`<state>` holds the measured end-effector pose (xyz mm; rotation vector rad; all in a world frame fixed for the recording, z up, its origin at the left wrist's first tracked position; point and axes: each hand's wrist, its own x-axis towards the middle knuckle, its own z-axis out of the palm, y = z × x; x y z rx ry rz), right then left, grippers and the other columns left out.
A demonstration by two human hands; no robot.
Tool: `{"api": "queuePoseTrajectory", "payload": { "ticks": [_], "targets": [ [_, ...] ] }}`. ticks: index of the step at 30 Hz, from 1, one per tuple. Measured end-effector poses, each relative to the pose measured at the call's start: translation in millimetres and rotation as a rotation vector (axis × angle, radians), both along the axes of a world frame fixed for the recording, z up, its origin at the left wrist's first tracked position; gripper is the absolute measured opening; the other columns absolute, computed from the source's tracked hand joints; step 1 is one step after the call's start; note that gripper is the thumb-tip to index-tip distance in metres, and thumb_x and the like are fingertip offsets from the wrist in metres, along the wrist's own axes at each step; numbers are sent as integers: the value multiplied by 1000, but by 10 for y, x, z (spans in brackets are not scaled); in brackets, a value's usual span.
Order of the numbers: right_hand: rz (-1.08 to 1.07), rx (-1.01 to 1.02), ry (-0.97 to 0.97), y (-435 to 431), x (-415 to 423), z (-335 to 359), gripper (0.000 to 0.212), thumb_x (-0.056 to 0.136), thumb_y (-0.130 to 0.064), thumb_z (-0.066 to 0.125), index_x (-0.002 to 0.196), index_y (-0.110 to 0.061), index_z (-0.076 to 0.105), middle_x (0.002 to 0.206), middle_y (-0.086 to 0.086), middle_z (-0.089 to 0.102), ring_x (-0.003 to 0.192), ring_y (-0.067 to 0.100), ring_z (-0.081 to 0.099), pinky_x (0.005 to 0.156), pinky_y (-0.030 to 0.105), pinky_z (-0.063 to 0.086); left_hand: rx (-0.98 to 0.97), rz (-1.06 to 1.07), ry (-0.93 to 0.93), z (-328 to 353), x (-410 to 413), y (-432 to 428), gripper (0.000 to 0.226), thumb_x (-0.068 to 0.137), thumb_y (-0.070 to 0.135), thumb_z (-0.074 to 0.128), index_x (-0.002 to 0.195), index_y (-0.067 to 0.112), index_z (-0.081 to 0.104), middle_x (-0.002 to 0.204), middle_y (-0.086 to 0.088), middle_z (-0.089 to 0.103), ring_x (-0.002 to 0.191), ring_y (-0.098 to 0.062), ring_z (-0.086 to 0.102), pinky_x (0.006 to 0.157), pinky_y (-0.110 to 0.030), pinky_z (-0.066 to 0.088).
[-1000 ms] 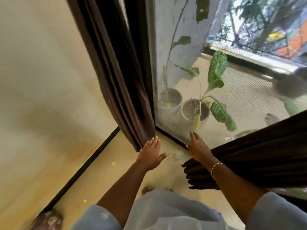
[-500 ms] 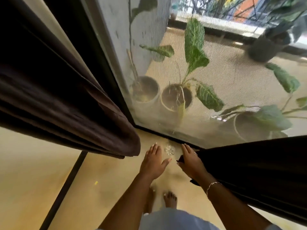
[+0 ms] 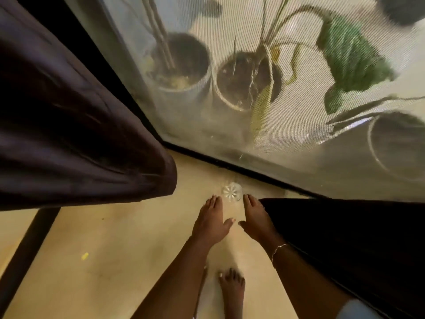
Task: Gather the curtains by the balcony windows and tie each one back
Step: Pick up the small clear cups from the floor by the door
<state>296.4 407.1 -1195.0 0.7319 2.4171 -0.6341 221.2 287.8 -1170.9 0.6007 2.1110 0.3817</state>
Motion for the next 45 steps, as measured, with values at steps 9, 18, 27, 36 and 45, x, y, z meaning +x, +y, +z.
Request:
{"api": "queuePoseTrajectory", "payload": {
  "ticks": [9,18,27,36,45],
  "targets": [
    [276,104,18,252,-408,-1284,96,79,-22,70,147,-2,5,156,17,10,144,31,11,114,34,24,-28,-5,-1,-1180,-162,137,69,96,39,40,148,14,3,158,-5,2,145,-19,2,116,-29,8],
    [270,165,62,311,-520,-1699,81,78,-21,67,143,-6,21,143,12,33,126,28,39,101,31,41,-65,-83,2,-1497,-418,212,66,97,34,39,148,12,4,158,-5,2,145,-18,2,116,-29,9],
    [126,107,105,80,-495,-713,87,68,-30,77,138,-8,29,137,9,40,119,26,45,95,31,45,-8,77,-94,-649,-294,130,66,97,29,42,148,13,5,158,-3,7,145,-17,7,116,-28,12],
    [-13,30,149,-171,-562,1129,94,71,-26,73,145,-12,16,141,9,32,120,28,46,96,34,47,151,425,-201,1040,-415,-66,56,95,28,47,146,20,24,150,-5,33,136,-22,34,107,-28,29],
    [-134,44,251,-300,-500,2836,94,74,-28,72,145,-9,15,149,7,26,133,26,33,107,29,33,305,728,-326,2722,-424,-102,63,86,61,33,137,25,42,146,-6,39,132,-24,37,96,-31,31]
  ]
}}
